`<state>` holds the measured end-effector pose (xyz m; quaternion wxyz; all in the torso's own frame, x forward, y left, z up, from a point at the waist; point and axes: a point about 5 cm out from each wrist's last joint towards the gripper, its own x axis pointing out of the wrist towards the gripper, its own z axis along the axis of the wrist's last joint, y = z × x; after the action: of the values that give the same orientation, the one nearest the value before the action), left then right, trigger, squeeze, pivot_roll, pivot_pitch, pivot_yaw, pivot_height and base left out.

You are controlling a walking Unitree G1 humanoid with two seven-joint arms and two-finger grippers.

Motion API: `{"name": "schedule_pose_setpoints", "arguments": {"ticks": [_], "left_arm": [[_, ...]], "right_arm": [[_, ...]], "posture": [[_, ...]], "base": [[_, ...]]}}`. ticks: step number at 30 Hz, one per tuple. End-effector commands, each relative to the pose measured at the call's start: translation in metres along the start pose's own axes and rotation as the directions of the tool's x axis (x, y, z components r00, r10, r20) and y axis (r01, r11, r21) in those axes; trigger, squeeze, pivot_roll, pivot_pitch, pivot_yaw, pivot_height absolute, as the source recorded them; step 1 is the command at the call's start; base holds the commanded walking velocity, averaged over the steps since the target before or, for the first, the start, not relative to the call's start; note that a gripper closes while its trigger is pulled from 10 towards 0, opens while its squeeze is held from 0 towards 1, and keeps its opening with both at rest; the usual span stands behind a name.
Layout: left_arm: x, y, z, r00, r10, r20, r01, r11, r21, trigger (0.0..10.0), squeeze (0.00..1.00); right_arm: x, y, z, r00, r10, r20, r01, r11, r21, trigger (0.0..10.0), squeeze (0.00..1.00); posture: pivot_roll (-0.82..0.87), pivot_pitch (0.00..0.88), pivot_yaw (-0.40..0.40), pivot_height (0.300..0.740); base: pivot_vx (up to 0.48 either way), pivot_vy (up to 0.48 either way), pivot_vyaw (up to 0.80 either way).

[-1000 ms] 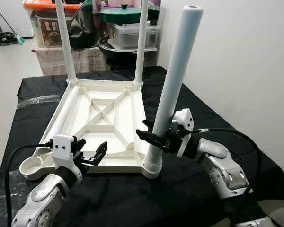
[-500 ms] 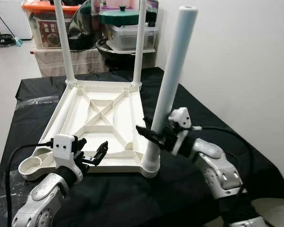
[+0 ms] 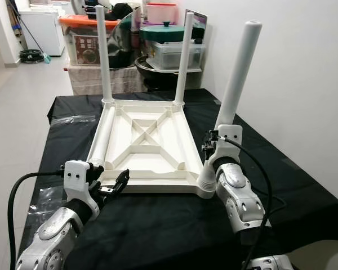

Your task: Building children table

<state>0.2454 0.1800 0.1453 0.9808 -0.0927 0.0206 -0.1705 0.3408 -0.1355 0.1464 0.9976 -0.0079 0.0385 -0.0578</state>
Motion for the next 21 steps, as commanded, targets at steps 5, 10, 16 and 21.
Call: {"name": "schedule_pose_setpoints", "arguments": {"ticks": [5, 10, 16, 21], "left_arm": [[0.0001, -0.0001, -0.0049, 1.0, 0.009, -0.02, -0.009, 1.0, 0.007, 10.0, 0.0], [-0.0005, 0.0004, -0.0052, 1.0, 0.009, -0.023, -0.009, 1.0, 0.009, 10.0, 0.0], [-0.0001, 0.0015, -0.0044, 1.0, 0.009, -0.024, -0.009, 1.0, 0.012, 10.0, 0.0], [0.0003, 0.0019, -0.0051, 1.0, 0.005, -0.029, -0.005, 1.0, 0.014, 10.0, 0.0]], "right_arm": [[-0.0019, -0.0171, -0.0536, 0.95, -0.171, -0.262, 0.159, 0.985, -0.068, 0.0, 0.0], [-0.002, -0.0158, -0.0546, 0.945, -0.179, -0.273, 0.172, 0.984, -0.048, 10.0, 0.0], [-0.0036, -0.0147, -0.0562, 0.945, -0.172, -0.279, 0.176, 0.984, -0.013, 10.0, 0.0], [-0.0031, -0.0191, -0.0566, 0.93, -0.204, -0.305, 0.232, 0.971, 0.056, 10.0, 0.0]], "posture": [[0.11, 0.0, -0.088, 0.74], [0.11, 0.0, -0.086, 0.74], [0.11, 0.0, -0.083, 0.74], [0.1, 0.0, -0.077, 0.74]], "base": [[0.0, 0.0, 0.0], [0.0, 0.0, 0.0], [0.0, 0.0, 0.0], [0.0, 0.0, 0.0]]}}
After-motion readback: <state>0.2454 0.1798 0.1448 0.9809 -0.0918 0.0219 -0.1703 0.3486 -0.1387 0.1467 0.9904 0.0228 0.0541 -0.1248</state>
